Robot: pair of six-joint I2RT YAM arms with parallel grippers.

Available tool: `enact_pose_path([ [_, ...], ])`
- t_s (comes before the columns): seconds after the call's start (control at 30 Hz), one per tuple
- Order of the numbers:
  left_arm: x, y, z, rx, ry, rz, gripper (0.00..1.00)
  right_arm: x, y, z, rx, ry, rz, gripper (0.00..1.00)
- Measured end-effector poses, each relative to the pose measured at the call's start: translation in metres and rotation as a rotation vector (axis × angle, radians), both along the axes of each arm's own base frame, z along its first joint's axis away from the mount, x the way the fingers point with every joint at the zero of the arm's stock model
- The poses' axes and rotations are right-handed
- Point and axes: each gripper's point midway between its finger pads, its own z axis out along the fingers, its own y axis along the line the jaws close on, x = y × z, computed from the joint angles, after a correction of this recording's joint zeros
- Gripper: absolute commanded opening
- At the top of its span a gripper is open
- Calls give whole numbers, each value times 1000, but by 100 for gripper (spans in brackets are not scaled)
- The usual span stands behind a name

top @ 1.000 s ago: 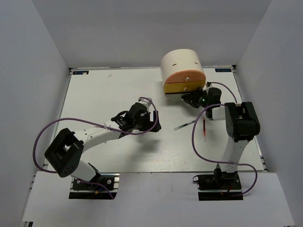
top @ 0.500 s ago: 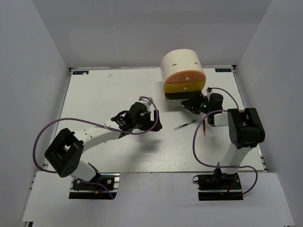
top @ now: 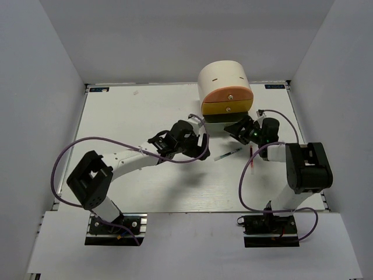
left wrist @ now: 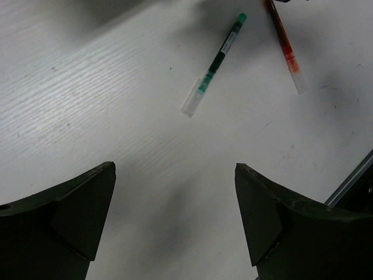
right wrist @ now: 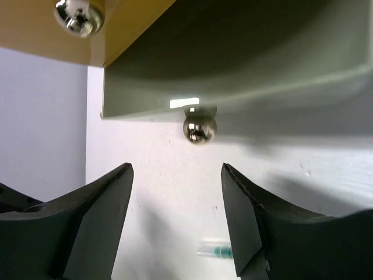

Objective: Sort the stationery into containers
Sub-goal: Open the drawer at the center of the board, then pick up the pen from the center of the board.

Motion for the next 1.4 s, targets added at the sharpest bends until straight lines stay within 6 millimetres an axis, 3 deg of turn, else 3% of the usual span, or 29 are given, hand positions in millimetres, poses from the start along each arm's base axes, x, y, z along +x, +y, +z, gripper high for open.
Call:
enact_pose_path([
  [0.07, 1, -11, 2, 11, -25, -40, 88, -7, -5, 2, -7, -7, 1, 68],
  [0.23, 2, -34, 1, 67, -67, -118, 60, -21, -18, 20, -44, -54, 19, 59],
  [0.3, 3, -43, -1, 98, -85, -142, 56, -26, -25, 33, -74, -97, 34, 44],
  [0.33, 3, -48, -2, 110, -93, -155, 47, -29, -29, 39, -92, -125, 40, 37],
  [0.37, 3, -52, -4, 126, -95, -166, 44, -32, -33, 44, -109, -146, 46, 24],
  [0.4, 3, -57, -7, 146, -105, -182, 42, -36, -36, 51, -128, -170, 53, 18],
  [0.47, 3, -67, -11, 171, -113, -205, 37, -42, -44, 61, -172, -215, 66, 8],
  [0.53, 2, -73, -17, 200, -115, -226, 30, -47, -51, 65, -220, -245, 77, 6],
  [0.6, 3, -80, -27, 237, -112, -246, 30, -50, -59, 68, -273, -263, 85, 8],
  [0.77, 5, -93, -57, 332, -104, -284, 49, -46, -84, 77, -376, -305, 63, 11],
  [0.87, 7, -95, -72, 398, -98, -292, 54, -46, -98, 77, -408, -305, 36, 11],
  [1.2, 31, -111, -87, 499, -153, -266, 57, -50, -114, 72, -436, -278, 7, 12],
  [1.4, 32, -110, -93, 518, -150, -272, 57, -51, -118, 70, -434, -268, -1, 12],
])
